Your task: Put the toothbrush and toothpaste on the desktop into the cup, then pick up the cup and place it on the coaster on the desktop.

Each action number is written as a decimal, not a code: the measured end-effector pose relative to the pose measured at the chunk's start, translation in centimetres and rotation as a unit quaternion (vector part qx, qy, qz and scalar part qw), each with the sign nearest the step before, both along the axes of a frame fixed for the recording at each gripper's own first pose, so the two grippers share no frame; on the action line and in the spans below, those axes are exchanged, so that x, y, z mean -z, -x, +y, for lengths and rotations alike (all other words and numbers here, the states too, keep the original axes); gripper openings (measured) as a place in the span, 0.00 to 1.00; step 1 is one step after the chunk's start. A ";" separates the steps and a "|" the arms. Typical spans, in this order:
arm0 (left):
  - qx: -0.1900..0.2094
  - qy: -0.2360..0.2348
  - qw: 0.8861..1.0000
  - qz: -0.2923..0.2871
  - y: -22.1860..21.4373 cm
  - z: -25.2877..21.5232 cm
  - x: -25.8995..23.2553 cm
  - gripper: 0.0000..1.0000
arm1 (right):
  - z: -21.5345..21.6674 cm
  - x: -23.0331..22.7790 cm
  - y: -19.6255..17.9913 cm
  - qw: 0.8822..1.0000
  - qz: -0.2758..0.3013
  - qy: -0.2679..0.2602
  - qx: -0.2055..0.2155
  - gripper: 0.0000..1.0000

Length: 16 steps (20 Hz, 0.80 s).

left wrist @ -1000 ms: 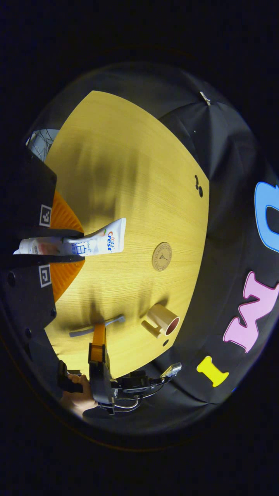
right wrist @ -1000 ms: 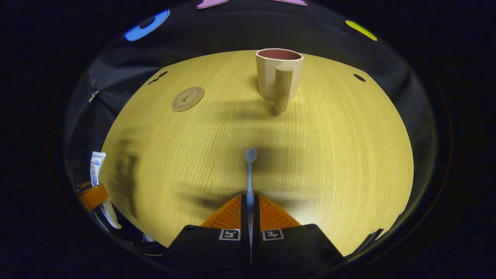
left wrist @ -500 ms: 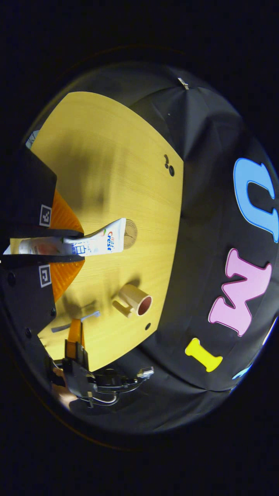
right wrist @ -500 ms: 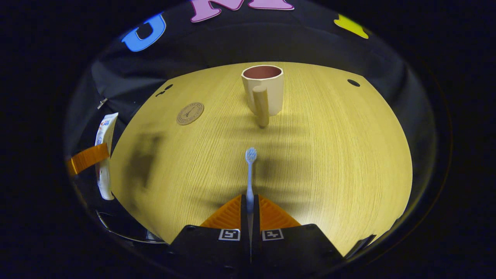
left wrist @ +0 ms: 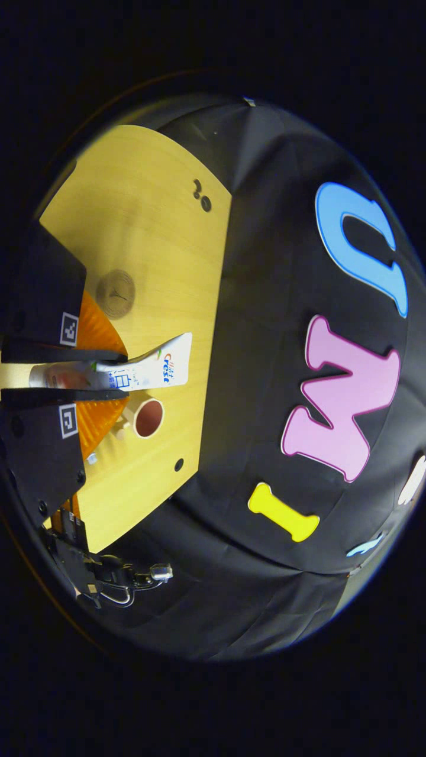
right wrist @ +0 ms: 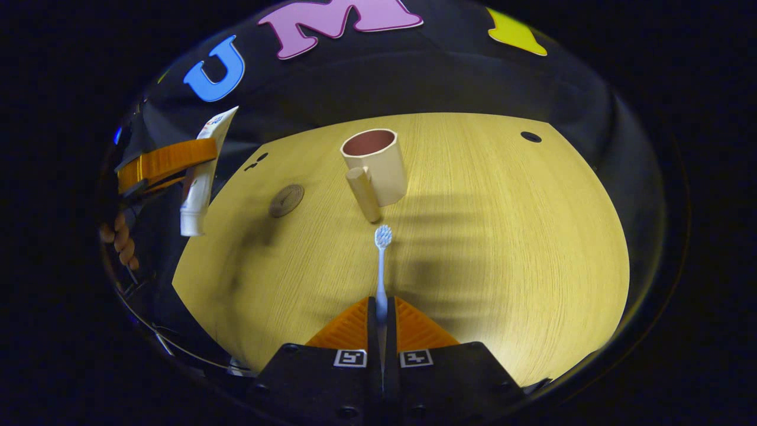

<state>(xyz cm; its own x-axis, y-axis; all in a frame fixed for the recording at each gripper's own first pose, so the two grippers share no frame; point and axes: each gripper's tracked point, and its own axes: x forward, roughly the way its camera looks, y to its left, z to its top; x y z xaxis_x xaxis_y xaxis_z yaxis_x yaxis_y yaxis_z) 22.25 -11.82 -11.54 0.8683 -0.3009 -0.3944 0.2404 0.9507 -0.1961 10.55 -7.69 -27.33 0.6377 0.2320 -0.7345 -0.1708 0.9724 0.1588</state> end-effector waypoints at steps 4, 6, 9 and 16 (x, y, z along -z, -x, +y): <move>0.021 0.010 0.998 -0.062 -6.1 -4.2 -3.3 0.21 | -1.7 -0.4 -0.7 0.999 -0.012 -0.034 0.009 0.06; 0.027 0.005 0.997 -0.078 -8.8 -5.4 -4.0 0.21 | -1.7 -0.4 -0.7 0.999 -0.020 -0.049 0.006 0.06; 0.050 -0.007 0.993 -0.110 -12.7 -7.6 -4.3 0.21 | -2.0 0.3 -0.2 0.998 -0.013 -0.060 0.003 0.05; 0.098 -0.003 0.989 -0.113 -16.7 -11.6 0.6 0.21 | -1.7 0.7 0.1 0.994 -0.002 -0.104 0.029 0.05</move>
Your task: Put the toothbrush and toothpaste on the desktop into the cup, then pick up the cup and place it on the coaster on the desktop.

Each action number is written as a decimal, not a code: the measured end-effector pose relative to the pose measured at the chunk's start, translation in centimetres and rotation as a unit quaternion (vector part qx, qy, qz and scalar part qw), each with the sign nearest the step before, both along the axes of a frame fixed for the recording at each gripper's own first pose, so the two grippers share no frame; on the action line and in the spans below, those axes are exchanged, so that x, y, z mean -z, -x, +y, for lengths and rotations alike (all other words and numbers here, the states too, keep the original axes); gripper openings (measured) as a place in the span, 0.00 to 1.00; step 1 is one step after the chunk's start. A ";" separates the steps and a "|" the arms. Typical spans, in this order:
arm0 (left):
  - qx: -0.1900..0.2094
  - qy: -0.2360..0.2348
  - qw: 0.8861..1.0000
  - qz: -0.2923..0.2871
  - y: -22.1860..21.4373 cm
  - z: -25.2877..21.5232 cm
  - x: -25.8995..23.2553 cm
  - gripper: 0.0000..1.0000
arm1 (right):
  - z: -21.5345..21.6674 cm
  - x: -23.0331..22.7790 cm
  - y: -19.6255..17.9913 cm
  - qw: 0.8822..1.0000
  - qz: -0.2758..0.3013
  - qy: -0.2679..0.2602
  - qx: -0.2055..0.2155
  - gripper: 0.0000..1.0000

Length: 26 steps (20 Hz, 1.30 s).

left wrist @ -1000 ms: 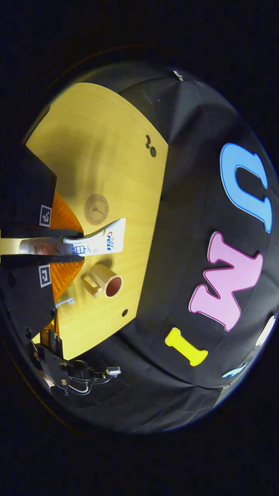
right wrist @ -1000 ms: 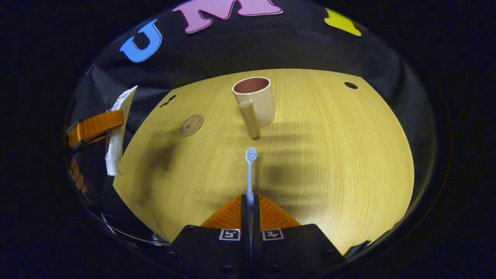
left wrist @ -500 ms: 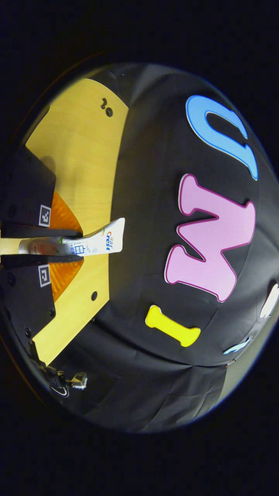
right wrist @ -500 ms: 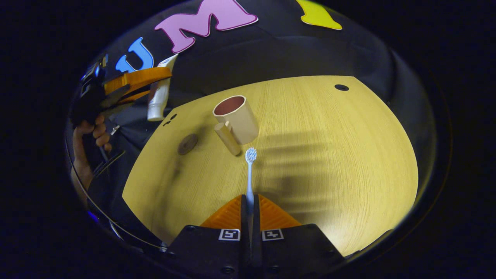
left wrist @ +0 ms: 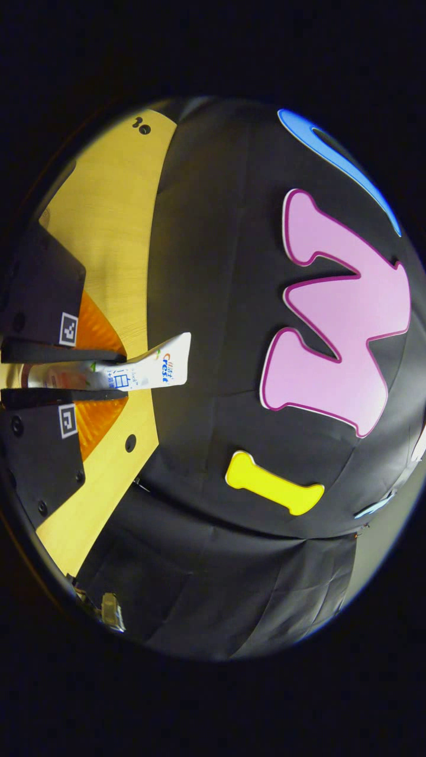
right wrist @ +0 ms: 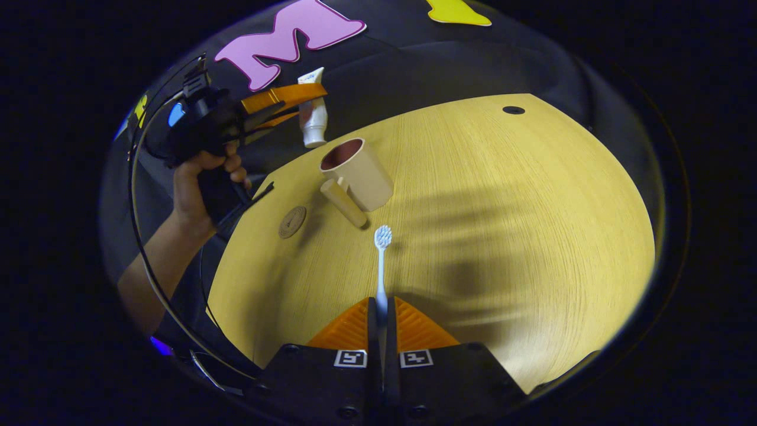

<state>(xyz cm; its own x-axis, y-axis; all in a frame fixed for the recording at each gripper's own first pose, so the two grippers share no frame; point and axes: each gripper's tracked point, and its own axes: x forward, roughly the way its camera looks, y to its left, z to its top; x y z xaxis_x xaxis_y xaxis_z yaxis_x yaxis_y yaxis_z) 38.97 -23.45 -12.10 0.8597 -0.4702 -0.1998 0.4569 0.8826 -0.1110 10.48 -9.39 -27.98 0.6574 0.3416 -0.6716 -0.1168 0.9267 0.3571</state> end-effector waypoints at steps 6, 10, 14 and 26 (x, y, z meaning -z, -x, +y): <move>0.013 -0.002 1.000 -0.010 -0.8 0.2 4.1 0.21 | -1.8 0.7 -2.2 0.999 -0.020 0.003 0.030 0.06; 0.019 -0.006 0.999 -0.039 0.1 0.7 5.3 0.23 | -2.0 2.3 -2.5 0.999 -0.021 -0.007 0.041 0.05; 0.007 0.003 0.999 -0.040 0.3 1.5 6.2 0.29 | -2.1 2.5 -3.0 0.999 -0.034 -0.006 0.041 0.05; -0.057 0.068 0.996 -0.005 10.7 7.4 3.7 0.98 | -2.0 -5.6 -10.8 0.985 -0.169 0.003 0.035 0.05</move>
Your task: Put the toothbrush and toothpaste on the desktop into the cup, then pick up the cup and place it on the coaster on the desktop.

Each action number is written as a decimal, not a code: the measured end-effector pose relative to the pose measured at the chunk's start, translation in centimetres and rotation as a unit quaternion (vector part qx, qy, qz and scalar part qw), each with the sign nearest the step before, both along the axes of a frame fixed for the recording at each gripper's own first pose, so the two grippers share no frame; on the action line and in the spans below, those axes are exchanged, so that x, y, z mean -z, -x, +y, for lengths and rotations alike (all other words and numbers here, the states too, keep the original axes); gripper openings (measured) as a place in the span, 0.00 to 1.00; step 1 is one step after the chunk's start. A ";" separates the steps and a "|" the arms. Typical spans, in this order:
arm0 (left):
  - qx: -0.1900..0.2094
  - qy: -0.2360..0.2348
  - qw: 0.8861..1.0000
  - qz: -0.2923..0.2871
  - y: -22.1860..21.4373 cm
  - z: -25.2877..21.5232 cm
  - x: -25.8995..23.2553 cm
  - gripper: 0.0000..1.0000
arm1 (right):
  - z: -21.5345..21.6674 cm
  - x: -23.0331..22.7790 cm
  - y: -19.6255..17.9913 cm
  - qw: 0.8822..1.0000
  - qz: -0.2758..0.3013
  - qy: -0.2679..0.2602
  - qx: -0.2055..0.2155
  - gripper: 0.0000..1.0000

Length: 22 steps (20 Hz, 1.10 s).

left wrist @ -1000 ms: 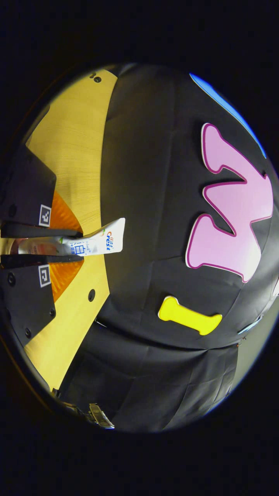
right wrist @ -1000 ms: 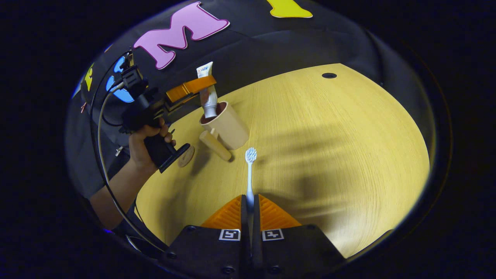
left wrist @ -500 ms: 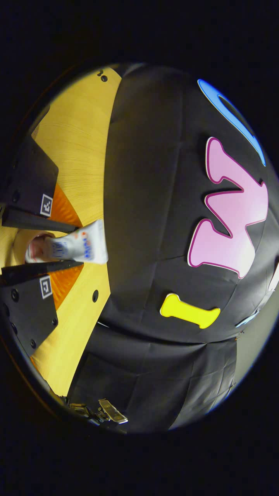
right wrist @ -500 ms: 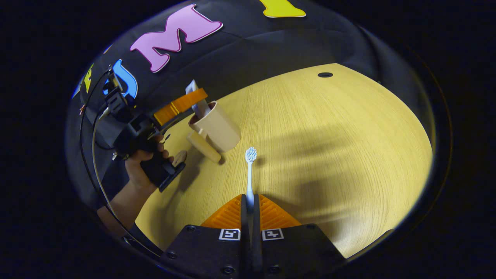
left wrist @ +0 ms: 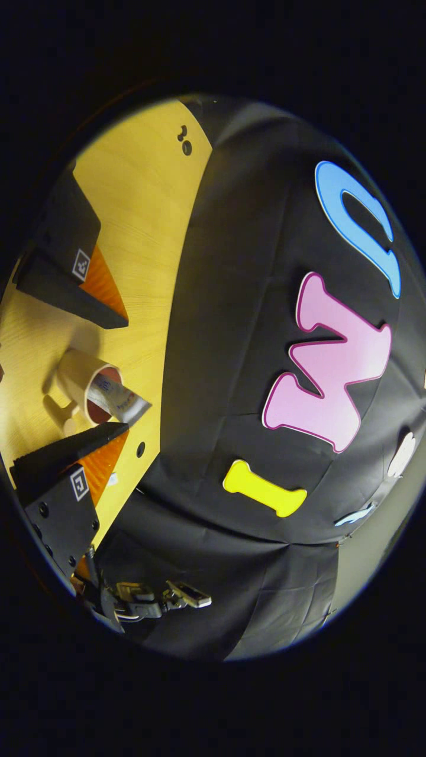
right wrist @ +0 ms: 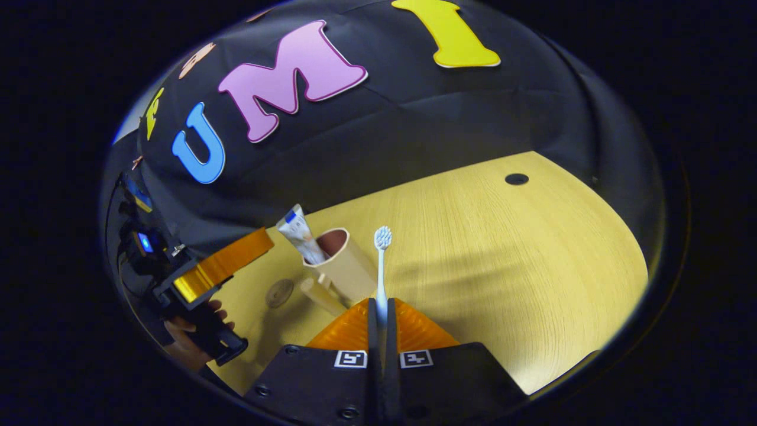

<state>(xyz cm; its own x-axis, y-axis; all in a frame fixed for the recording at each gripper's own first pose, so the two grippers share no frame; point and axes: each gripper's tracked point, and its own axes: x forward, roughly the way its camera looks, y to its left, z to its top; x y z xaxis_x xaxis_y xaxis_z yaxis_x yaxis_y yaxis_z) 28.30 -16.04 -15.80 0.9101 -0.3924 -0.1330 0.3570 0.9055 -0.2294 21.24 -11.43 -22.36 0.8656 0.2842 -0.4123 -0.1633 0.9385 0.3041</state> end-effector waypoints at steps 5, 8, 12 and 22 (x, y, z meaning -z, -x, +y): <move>-0.015 0.018 0.999 0.028 4.5 2.7 0.2 0.98 | 2.0 -3.2 -1.2 0.999 -0.040 -0.009 -0.011 0.05; -0.037 0.021 0.998 0.041 6.0 4.8 0.6 0.98 | 2.7 -5.2 -2.6 0.997 -0.069 -0.014 -0.014 0.05; -0.063 0.056 0.994 0.063 8.4 7.0 1.0 0.97 | 3.3 -8.8 -6.1 0.993 -0.116 -0.034 -0.007 0.05; -0.101 0.056 0.991 0.065 9.1 10.4 1.6 0.97 | 6.1 -10.0 -12.2 0.980 -0.186 -0.065 -0.015 0.05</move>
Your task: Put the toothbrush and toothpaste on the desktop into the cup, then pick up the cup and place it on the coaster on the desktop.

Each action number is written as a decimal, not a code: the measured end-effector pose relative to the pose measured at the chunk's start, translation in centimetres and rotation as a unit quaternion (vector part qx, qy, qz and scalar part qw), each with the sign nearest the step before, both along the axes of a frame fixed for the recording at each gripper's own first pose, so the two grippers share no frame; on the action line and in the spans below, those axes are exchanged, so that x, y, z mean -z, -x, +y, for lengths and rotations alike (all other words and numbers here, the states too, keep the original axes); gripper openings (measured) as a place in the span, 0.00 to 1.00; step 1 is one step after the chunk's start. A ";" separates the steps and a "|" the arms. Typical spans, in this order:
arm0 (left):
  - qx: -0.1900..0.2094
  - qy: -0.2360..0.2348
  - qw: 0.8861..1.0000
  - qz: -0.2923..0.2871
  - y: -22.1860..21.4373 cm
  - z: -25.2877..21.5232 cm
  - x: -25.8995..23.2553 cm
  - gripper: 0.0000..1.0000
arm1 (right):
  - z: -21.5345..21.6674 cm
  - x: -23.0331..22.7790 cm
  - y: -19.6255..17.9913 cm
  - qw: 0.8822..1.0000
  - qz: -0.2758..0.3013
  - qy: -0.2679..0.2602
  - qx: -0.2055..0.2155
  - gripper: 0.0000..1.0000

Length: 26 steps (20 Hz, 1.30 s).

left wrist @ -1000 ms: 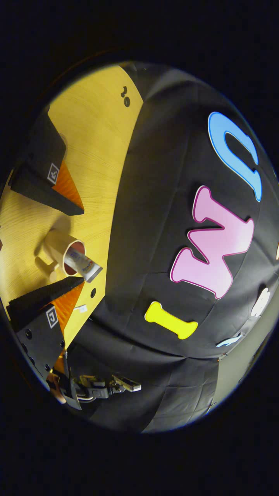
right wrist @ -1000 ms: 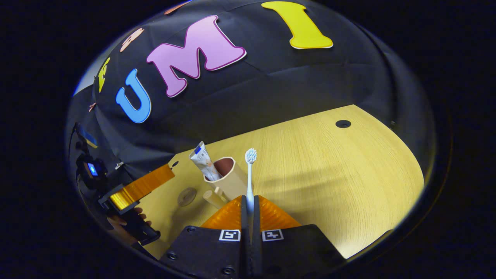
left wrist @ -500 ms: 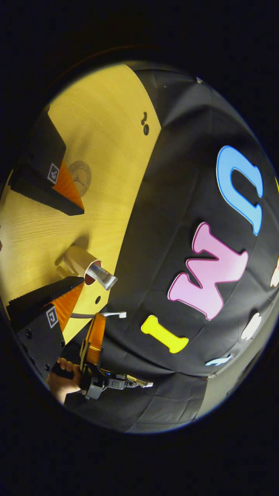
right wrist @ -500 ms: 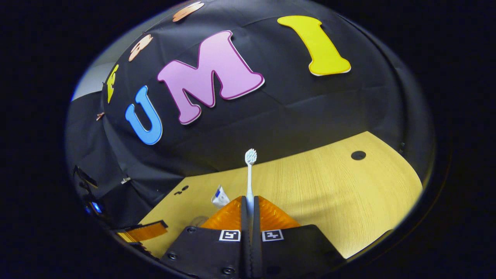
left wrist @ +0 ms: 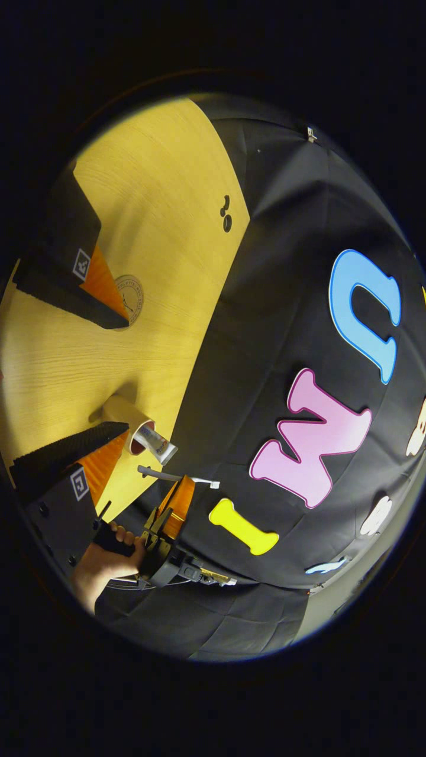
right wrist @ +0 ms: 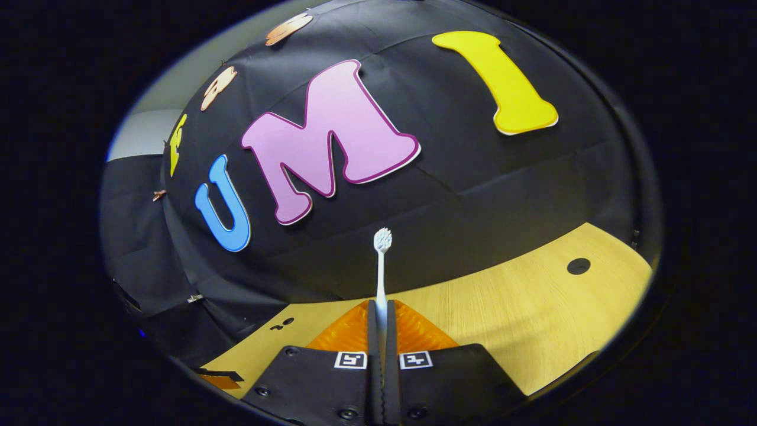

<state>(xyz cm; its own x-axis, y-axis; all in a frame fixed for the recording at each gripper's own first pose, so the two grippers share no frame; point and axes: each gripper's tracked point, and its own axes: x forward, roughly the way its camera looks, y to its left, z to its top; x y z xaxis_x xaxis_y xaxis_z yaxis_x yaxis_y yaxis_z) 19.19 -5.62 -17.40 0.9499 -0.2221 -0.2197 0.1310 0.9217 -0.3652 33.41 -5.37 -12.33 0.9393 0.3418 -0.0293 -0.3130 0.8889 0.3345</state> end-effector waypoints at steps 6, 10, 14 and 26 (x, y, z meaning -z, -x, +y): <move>-0.014 0.035 0.999 0.009 -0.4 0.0 1.2 0.98 | 1.3 2.8 -1.6 1.000 -0.014 0.026 -0.012 0.05; -0.011 0.028 0.999 0.018 -0.9 -0.1 2.3 0.98 | 0.8 4.7 -1.8 0.999 -0.004 0.035 -0.007 0.05; -0.012 0.026 0.999 0.033 -0.7 -0.3 3.4 0.98 | 0.3 5.1 -1.2 0.999 -0.002 0.036 -0.010 0.09; -0.028 0.015 0.998 0.056 0.4 -0.1 3.5 0.98 | -0.7 3.6 3.2 0.998 0.038 0.039 -0.019 0.87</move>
